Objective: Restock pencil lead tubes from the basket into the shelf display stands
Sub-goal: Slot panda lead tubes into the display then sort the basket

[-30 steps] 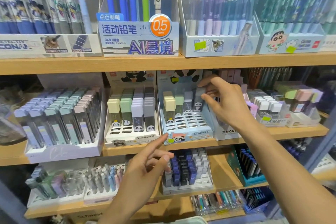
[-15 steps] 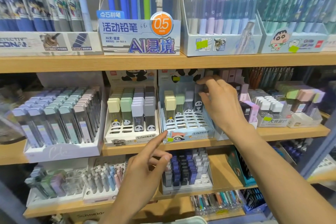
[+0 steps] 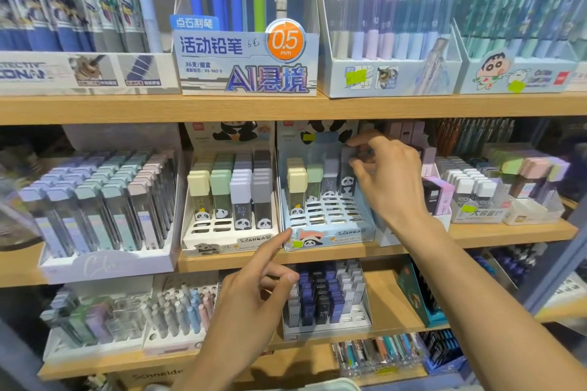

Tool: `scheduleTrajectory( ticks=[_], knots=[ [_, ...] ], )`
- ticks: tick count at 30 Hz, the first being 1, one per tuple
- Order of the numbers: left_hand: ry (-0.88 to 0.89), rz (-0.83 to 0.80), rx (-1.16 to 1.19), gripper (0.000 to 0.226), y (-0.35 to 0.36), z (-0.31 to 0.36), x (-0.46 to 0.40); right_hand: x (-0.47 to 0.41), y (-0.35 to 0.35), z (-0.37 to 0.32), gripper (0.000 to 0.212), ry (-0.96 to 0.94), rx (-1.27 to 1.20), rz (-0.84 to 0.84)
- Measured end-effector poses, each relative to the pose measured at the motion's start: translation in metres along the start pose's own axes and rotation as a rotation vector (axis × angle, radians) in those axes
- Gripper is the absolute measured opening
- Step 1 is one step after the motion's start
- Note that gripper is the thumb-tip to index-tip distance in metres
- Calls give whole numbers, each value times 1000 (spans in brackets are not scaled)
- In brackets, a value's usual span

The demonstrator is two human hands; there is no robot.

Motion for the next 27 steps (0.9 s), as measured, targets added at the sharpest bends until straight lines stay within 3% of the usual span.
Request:
scheduleTrajectory(
  ticks=[7, 10, 17, 22, 27],
  knots=[
    [2, 0, -93, 63, 0, 2, 1, 4, 6, -16, 23, -16, 262, -9],
    [3, -10, -98, 64, 1, 2, 1, 0, 8, -17, 14, 10, 241, -8],
    [0, -18, -98, 66, 1, 3, 0, -1, 3, -8, 26, 100, 178, 94],
    [-4, -11, -117, 65, 1, 3, 0, -1, 4, -17, 23, 108, 238, 43],
    [18, -3, -135, 65, 1, 4, 0, 16, 17, -22, 16, 6, 490, -96]
  ],
)
Point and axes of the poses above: each hand's wrist, its own x-axis away from the middle knuckle, its own y-axis out of the palm, z = x × y, the point moved 7 cm from there along -x, towards the middle knuckle, and after that the axes turned 7 degrees about -x, right-handed, at the moved point
